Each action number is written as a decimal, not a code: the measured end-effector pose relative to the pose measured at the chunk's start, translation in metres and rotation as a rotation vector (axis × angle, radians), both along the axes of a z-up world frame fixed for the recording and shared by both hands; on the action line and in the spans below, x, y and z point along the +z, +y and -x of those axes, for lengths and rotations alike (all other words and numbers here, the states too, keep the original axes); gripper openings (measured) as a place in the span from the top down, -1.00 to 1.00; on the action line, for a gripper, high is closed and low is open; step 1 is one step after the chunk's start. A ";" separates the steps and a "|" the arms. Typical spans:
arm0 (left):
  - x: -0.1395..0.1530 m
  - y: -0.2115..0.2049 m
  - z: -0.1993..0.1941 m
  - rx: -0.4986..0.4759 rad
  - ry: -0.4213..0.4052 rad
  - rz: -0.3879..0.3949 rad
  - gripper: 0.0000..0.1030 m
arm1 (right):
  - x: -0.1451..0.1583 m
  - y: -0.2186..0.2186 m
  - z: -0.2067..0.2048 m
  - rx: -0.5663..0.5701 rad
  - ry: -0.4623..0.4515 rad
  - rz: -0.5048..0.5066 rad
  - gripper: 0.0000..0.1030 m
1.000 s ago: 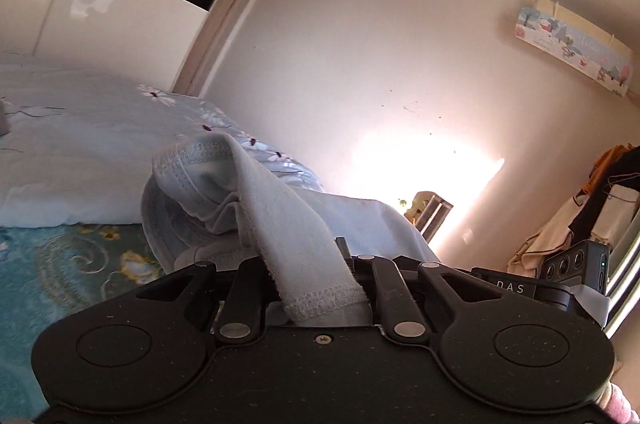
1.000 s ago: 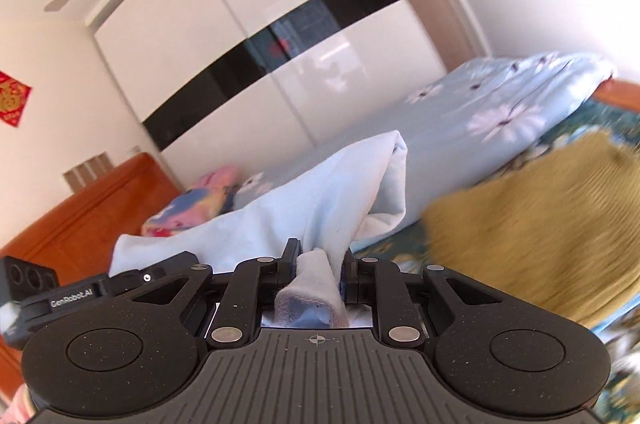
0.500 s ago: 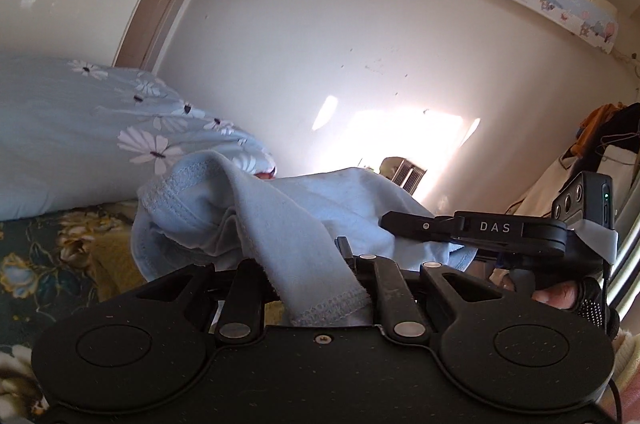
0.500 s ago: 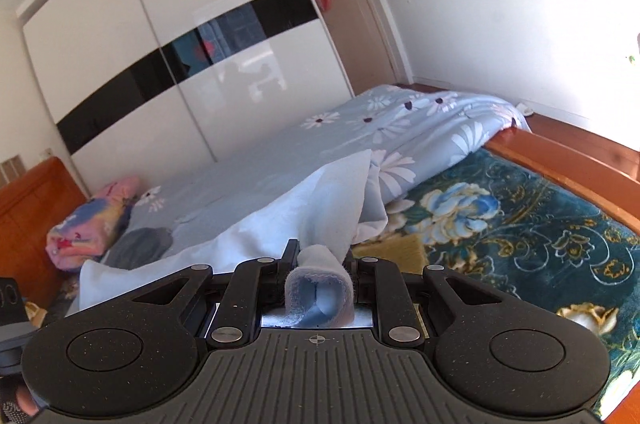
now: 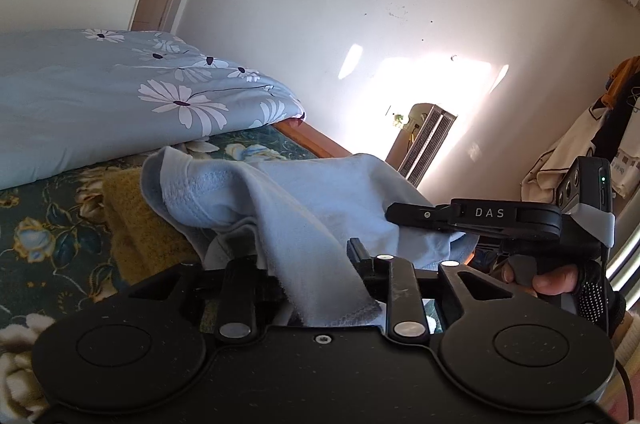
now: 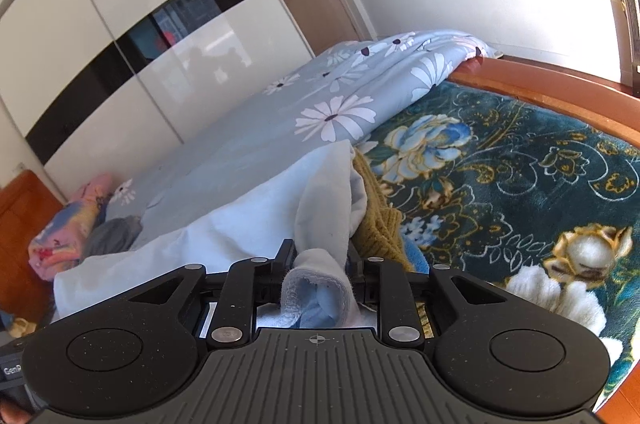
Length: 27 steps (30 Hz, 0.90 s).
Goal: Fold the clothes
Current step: 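Lift the folded shirt with both grippers and carry it to the bed corner, then lower the shirt onto the clothes pile and open both grippers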
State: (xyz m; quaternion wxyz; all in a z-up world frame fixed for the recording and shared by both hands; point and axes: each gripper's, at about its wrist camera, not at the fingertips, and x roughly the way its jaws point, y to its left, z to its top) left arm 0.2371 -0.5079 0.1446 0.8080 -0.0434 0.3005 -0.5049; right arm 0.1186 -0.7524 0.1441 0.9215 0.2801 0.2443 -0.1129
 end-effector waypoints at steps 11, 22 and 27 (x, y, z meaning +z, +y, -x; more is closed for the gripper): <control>0.061 0.085 0.049 0.082 -0.154 -0.011 -0.39 | 0.055 0.046 0.046 -0.107 -0.025 0.121 0.10; 0.034 0.242 0.101 0.310 -0.245 -0.061 -0.95 | 0.097 0.258 0.077 0.114 -0.084 0.396 -0.78; 0.009 0.333 0.116 0.430 -0.242 -0.093 -0.96 | 0.104 0.344 0.088 0.224 -0.142 0.430 -0.99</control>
